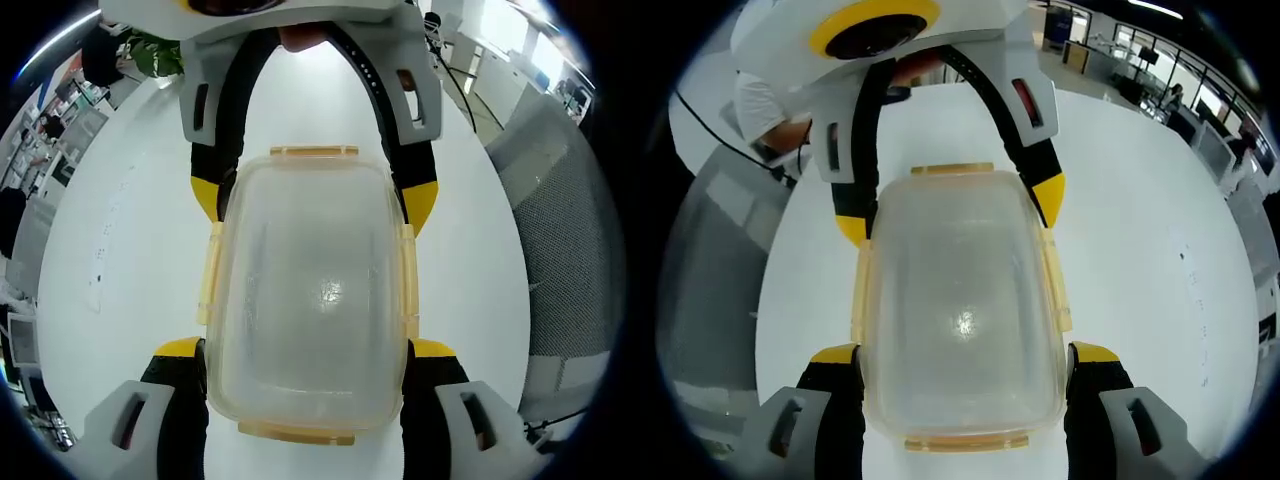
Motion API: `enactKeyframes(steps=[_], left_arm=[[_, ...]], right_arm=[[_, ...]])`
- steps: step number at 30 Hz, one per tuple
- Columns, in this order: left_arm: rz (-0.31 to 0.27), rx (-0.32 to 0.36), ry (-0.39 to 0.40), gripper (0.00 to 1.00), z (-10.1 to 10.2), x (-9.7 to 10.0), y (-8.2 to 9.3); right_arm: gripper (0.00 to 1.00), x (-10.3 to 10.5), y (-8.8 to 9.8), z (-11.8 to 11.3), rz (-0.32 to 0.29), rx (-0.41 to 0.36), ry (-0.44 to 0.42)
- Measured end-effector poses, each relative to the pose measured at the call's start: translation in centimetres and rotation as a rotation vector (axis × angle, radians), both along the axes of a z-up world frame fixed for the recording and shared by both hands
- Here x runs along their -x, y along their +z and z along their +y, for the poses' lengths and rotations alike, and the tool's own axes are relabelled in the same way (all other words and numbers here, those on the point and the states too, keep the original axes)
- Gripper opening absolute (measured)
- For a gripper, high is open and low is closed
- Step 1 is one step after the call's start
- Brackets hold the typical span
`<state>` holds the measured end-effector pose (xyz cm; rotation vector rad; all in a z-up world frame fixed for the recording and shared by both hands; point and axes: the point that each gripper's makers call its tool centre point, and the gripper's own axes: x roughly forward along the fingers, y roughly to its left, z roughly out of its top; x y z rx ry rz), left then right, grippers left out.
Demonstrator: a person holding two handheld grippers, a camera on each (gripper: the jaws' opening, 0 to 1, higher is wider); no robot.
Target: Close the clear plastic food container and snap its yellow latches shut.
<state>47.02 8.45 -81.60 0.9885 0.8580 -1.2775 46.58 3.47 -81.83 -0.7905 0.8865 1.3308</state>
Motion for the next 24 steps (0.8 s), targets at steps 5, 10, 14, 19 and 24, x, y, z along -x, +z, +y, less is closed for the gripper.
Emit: enactKeyframes(steps=[5,10,14,19,24], left_arm=[[0.001,0.001,-0.001,0.8,-0.02,-0.14,0.01],[0.0,0.001,0.0,0.8,-0.01,-0.26,0.01],[0.0,0.002,0.0,0.8,-0.01,-0.26,0.01],[0.001,0.003,-0.001,0.8,-0.01,-0.25,0.02],[0.001,0.006,-0.002,0.8,0.04,-0.2,0.0]], right_arm=[[0.83,-0.11,0.03,0.02,0.0,-0.001,-0.001],[0.83,-0.27,-0.03,0.01,0.0,0.001,0.0],[0.83,-0.24,-0.02,0.02,-0.001,0.0,-0.001],[0.83,-0.27,-0.03,-0.03,-0.003,-0.002,-0.001],[0.83,-0.11,-0.07,0.05,-0.002,0.0,-0.001]])
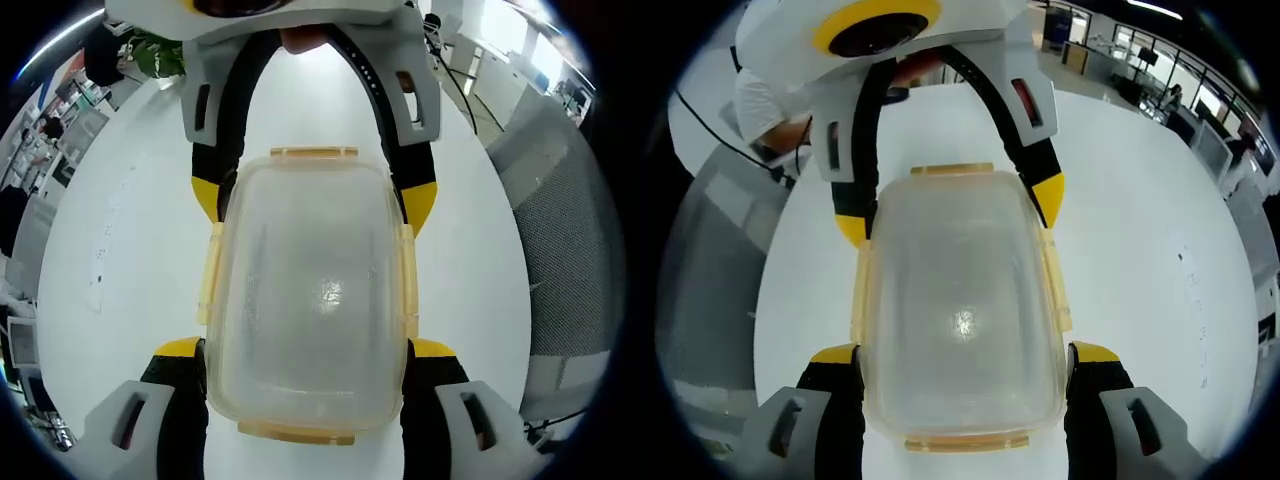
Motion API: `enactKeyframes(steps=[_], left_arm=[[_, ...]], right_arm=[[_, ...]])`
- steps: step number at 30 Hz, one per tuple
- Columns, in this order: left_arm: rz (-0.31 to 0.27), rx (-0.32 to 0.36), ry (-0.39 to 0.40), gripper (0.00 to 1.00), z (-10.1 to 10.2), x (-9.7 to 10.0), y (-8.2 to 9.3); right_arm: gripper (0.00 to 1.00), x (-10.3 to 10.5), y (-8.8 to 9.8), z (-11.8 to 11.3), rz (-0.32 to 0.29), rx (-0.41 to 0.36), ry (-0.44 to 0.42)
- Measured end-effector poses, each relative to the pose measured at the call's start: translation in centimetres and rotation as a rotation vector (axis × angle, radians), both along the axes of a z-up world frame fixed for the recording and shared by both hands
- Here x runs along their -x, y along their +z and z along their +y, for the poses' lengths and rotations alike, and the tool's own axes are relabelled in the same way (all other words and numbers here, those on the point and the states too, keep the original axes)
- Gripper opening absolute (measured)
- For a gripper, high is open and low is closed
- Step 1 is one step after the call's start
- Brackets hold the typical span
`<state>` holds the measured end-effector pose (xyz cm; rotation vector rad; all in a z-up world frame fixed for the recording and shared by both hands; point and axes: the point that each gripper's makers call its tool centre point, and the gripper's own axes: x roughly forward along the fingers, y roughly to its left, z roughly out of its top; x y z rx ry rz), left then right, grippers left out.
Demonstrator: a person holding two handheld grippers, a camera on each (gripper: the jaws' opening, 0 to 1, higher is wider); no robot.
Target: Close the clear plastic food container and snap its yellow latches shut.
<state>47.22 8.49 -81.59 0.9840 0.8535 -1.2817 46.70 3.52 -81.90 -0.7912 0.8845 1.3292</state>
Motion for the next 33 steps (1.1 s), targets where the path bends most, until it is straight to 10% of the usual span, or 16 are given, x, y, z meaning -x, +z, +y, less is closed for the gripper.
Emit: enactKeyframes(steps=[20,24,33], left_arm=[[-0.001,-0.022,0.0,0.82,0.2,0.1,0.0],[0.012,-0.005,0.011,0.98,-0.3,0.3,-0.2],[0.011,-0.015,-0.019,0.99,-0.8,0.7,-0.1]], right_arm=[[0.84,-0.1,0.2,0.2,-0.01,0.002,0.026],[0.93,-0.3,0.4,0.3,-0.031,-0.006,0.028],[1.0,0.1,-0.1,0.8,-0.031,-0.019,0.04]])
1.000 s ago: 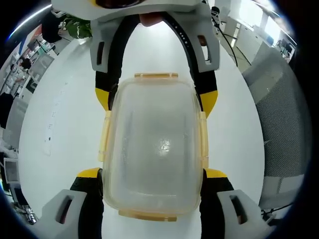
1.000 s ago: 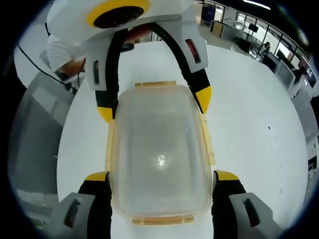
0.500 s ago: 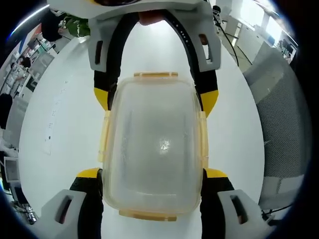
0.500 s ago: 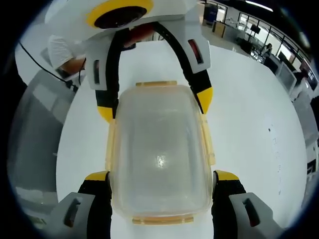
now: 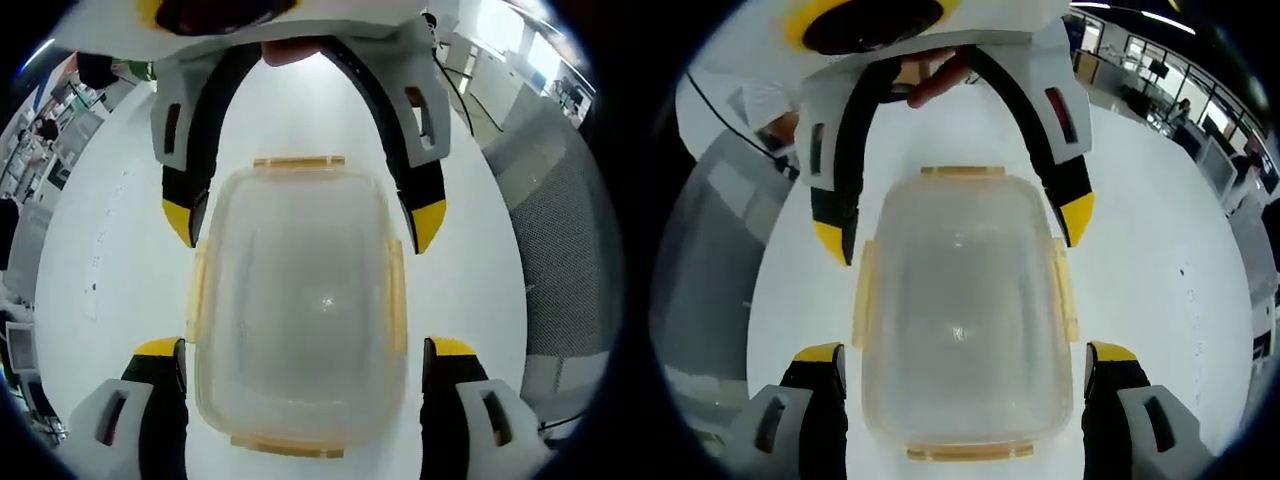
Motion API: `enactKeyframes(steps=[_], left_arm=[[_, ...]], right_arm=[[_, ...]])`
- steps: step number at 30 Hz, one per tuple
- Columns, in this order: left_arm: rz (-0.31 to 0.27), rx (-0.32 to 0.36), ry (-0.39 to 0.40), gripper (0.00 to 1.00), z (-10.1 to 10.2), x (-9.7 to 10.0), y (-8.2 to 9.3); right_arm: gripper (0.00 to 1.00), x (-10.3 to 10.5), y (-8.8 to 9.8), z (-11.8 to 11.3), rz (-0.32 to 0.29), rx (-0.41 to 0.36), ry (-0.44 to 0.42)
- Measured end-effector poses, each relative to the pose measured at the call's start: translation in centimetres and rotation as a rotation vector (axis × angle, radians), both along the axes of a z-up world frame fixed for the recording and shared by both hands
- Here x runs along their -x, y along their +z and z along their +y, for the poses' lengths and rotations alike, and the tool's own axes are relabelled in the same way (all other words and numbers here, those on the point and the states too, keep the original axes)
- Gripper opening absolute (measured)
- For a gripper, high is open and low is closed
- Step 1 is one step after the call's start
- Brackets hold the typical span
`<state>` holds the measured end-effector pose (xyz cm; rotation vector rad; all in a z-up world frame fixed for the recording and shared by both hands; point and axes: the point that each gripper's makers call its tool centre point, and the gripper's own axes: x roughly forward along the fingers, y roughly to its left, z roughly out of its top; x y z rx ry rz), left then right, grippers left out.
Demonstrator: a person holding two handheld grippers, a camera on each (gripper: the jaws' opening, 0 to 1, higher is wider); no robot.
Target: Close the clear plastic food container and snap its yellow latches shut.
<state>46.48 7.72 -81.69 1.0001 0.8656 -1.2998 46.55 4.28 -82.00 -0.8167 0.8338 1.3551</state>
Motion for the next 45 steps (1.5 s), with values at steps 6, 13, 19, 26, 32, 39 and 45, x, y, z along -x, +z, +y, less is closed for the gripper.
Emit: enactKeyframes(steps=[6,13,19,26,32,39,45], left_arm=[[0.0,-0.005,0.014,0.99,0.5,-0.1,-0.1],[0.007,0.016,0.03,0.98,0.4,0.2,0.1],[0.008,0.031,0.053,0.98,0.8,0.3,0.2],[-0.008,0.059,0.083,0.98,1.0,0.0,0.5],[-0.012,0.085,0.109,0.99,0.9,0.0,0.7],[-0.012,0.113,0.153,0.99,1.4,0.0,0.8],[-0.026,0.116,0.179,0.99,2.0,0.2,0.6]], right_arm=[[0.98,-0.1,0.4,-0.3,0.011,-0.017,-0.019],[0.98,0.2,0.7,0.0,0.011,-0.06,-0.046],[0.97,0.4,0.6,-0.3,0.013,-0.062,-0.053],[0.97,-0.1,1.3,-0.4,0.006,-0.118,-0.112],[0.97,-0.2,1.4,-0.6,-0.011,-0.138,-0.135],[0.98,0.0,1.8,-0.9,-0.004,-0.181,-0.182],[0.98,0.2,1.7,-1.5,0.004,-0.206,-0.225]])
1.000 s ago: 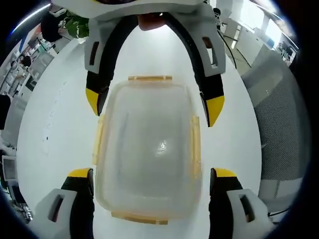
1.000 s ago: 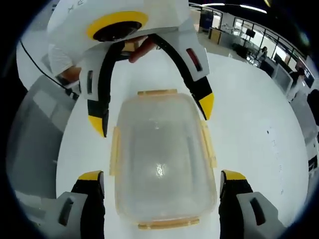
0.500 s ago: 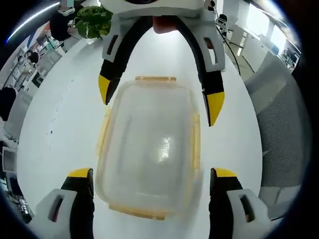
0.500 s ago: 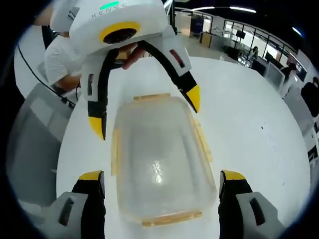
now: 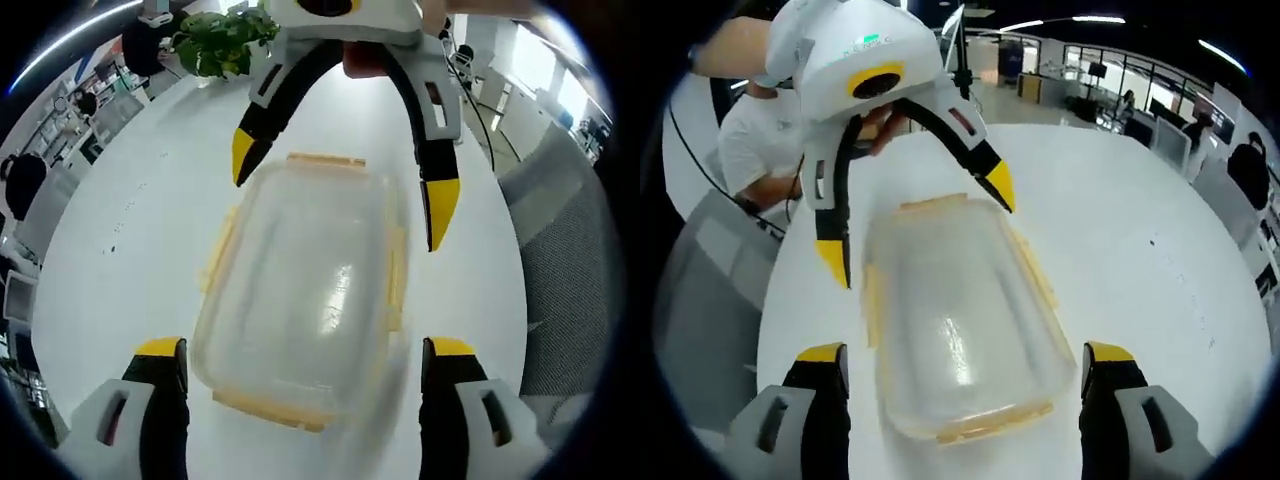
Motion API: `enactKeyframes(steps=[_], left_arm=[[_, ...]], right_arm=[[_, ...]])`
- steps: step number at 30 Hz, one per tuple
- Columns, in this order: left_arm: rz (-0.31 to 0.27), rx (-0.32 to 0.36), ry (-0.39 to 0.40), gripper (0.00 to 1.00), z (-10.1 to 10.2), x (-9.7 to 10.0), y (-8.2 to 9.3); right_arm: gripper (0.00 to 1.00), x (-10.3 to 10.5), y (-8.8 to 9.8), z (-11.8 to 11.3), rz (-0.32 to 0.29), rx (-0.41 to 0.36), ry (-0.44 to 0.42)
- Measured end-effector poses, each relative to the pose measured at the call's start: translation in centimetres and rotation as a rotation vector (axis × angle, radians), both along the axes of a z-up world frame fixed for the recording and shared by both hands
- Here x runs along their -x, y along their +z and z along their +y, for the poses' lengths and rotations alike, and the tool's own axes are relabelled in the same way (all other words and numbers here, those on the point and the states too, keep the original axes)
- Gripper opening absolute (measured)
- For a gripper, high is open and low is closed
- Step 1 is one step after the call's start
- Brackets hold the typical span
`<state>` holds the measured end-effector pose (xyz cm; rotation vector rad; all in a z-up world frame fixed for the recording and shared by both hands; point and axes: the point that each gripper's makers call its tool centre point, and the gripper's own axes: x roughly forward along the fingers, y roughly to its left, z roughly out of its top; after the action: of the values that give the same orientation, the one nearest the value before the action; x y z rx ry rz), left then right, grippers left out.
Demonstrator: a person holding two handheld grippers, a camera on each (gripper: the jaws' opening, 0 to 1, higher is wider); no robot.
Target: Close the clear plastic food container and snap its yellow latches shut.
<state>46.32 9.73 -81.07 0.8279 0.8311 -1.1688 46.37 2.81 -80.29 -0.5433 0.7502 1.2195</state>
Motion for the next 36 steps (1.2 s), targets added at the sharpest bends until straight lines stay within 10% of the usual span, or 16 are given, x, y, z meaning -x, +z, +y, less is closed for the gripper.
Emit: enactKeyframes(steps=[36], left_arm=[[-0.003,0.179,0.229,0.97,3.1,1.3,1.0]], right_arm=[[0.98,0.8,2.1,-0.9,-0.017,-0.179,-0.2]])
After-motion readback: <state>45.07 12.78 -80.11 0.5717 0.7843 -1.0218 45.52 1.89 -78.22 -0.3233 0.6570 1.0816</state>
